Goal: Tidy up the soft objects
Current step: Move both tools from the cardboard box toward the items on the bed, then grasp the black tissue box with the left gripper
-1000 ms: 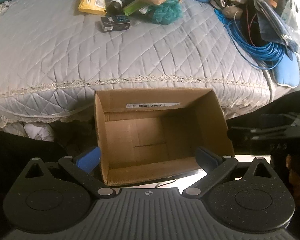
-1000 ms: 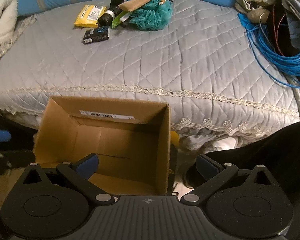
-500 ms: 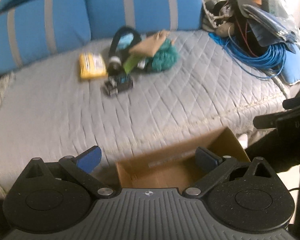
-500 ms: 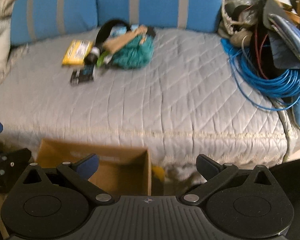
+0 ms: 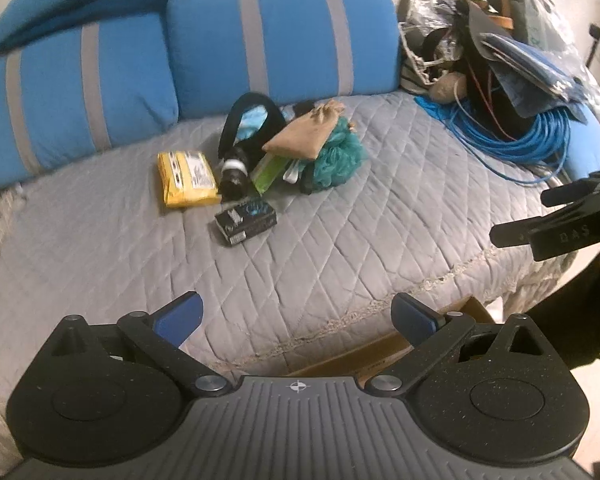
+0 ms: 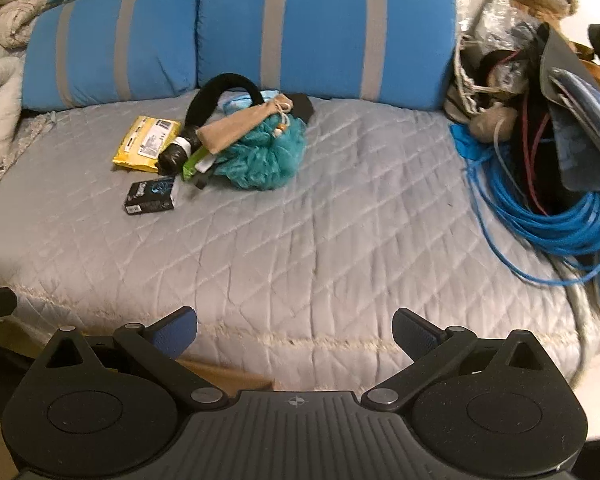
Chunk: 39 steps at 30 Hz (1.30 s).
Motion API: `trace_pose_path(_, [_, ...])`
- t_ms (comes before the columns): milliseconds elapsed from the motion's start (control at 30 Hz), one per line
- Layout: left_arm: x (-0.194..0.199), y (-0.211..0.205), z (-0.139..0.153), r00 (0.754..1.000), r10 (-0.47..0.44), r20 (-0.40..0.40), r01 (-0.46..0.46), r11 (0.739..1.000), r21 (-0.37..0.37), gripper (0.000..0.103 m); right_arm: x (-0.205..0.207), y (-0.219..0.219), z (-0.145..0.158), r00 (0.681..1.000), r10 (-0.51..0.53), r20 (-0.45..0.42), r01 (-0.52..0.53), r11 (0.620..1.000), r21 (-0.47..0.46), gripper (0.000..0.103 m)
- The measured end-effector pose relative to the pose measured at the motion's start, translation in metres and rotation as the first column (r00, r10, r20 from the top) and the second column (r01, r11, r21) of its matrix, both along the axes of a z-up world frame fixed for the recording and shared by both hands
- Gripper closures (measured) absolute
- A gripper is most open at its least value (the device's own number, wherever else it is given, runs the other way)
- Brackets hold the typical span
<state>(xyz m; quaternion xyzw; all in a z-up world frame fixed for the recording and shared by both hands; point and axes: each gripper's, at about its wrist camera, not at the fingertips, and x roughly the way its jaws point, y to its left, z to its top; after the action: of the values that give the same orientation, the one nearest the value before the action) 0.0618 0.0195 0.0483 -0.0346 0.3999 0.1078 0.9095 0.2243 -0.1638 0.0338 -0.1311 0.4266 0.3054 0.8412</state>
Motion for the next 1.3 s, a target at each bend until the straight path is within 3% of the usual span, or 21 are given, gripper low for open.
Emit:
trace_pose_path(133, [0.009, 0.016, -0.009, 1.000, 0.031, 0.001, -0.031, 0.998, -0.050, 0.000, 0.011, 0.009, -0.008, 0.999, 0.044, 0.011, -0.044, 0.999, 0.009, 0.000])
trace_pose_path(433, [0.033, 0.036, -0.028, 1.000, 0.019, -0.001, -0.019, 1.000, 0.005, 0.000, 0.037, 0.025, -0.023, 0.995, 0.092, 0.028, -0.093, 0.994, 0.054, 0.000])
trace_pose_path(700, [0.060, 0.063, -0.048, 0.998, 0.057, -0.033, -0.058, 0.997, -0.052, 0.000, 0.067, 0.032, -0.034, 0.998, 0.061, 0.013, -0.062, 0.995, 0.080, 0.000])
trace_pose_path(1067, [0.109, 0.100, -0.075, 0.978, 0.183, -0.096, -0.192, 0.976, -0.104, 0.001, 0.091, 0.047, -0.040, 0.999, 0.043, 0.029, -0.045, 0.997, 0.065, 0.000])
trace_pose_path(1300, [0.141, 0.107, -0.094, 0.952, 0.262, -0.159, -0.281, 0.953, -0.116, 0.000, 0.091, 0.054, -0.041, 0.997, 0.068, 0.028, -0.069, 0.997, 0.044, 0.000])
